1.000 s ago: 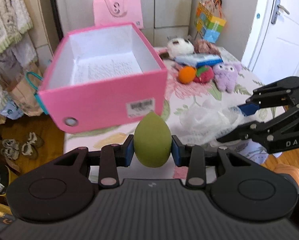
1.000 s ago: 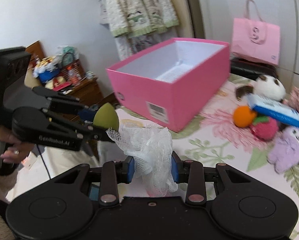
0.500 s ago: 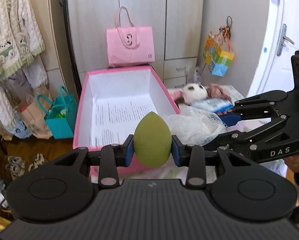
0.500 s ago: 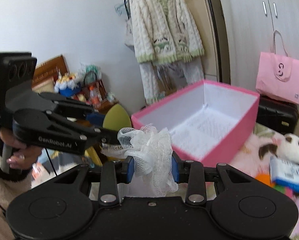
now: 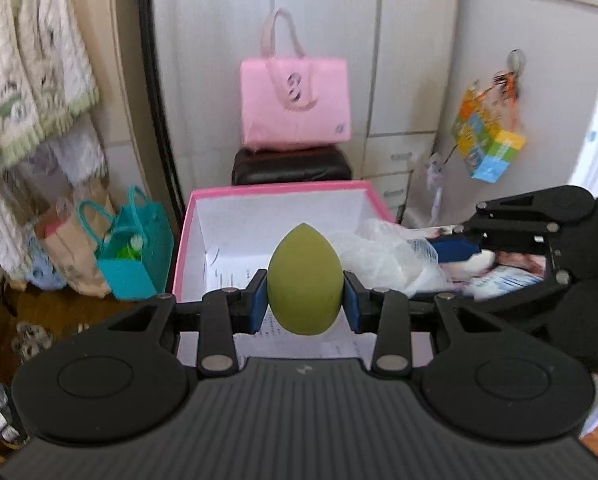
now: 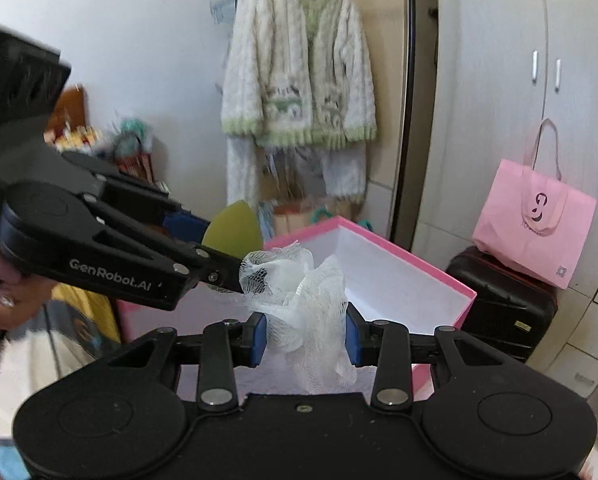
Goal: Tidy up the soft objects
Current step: 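Carry both items over the pink box and open both grippers to drop them, then move both tools back toward the remaining soft toys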
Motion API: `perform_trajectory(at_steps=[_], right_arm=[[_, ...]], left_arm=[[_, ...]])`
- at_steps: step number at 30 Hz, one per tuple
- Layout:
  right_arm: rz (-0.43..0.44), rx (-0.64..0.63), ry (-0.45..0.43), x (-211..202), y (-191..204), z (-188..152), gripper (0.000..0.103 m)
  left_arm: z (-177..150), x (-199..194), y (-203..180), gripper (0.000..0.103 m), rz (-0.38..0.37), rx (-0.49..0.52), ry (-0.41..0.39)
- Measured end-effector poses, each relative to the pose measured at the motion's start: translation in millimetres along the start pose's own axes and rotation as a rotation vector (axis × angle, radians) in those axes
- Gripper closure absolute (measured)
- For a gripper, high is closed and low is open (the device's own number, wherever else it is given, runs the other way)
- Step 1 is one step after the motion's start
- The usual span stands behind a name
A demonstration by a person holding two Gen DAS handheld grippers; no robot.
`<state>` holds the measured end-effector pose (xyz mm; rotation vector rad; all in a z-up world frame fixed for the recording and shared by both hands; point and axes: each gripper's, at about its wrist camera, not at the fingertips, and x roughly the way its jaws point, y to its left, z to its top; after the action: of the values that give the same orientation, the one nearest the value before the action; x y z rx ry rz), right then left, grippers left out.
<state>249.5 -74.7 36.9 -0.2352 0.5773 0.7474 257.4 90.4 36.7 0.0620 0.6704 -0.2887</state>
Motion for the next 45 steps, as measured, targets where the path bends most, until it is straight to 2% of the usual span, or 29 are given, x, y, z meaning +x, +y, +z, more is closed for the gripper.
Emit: perform_trajectory(at_steps=[3,6,14,17,22,24,26,28,32,34,45], right_arm=[[-0.014,-0.041,0.073,32,-8,7,0.060],[-0.030,-0.124,0.147,58,-15,10,0.060],[0.015,-0.174,0.290,102,-37,16,0.059],[0.016,-0.186,0.312,107,-39,16,0.059],[0.011,-0.188,0.303,112,-37,13,0.054],[-0.007,-0.188,0.307,116,-36,11,0.051],[-0.020,-0.188,0.297,112,-33,8,0.047],[-0.031,-0.188,0.274,106,-30,6,0.038],[-0.021,-0.167,0.228,83,-20,5,0.036],[-0.043,-0.152,0.202,69,-15,5,0.030],[-0.055,-0.056,0.082,-14,9,-6,0.028]], left_arm=[[8,41,8,0.066,0.031,-0.001,0.100],[15,73,25,0.066,-0.001,-0.067,0.169],[12,113,24,0.066,0.046,0.010,0.217],[13,116,22,0.065,0.072,0.055,0.224],[14,117,17,0.061,0.105,0.103,0.208],[14,115,15,0.051,0.116,0.123,0.199],[13,108,16,0.046,0.112,0.126,0.178],[13,98,16,0.045,0.110,0.124,0.156],[9,75,13,0.041,0.091,0.149,0.137],[6,63,12,0.041,0.088,0.142,0.128],[-11,-9,-7,0.040,0.041,0.167,0.082]])
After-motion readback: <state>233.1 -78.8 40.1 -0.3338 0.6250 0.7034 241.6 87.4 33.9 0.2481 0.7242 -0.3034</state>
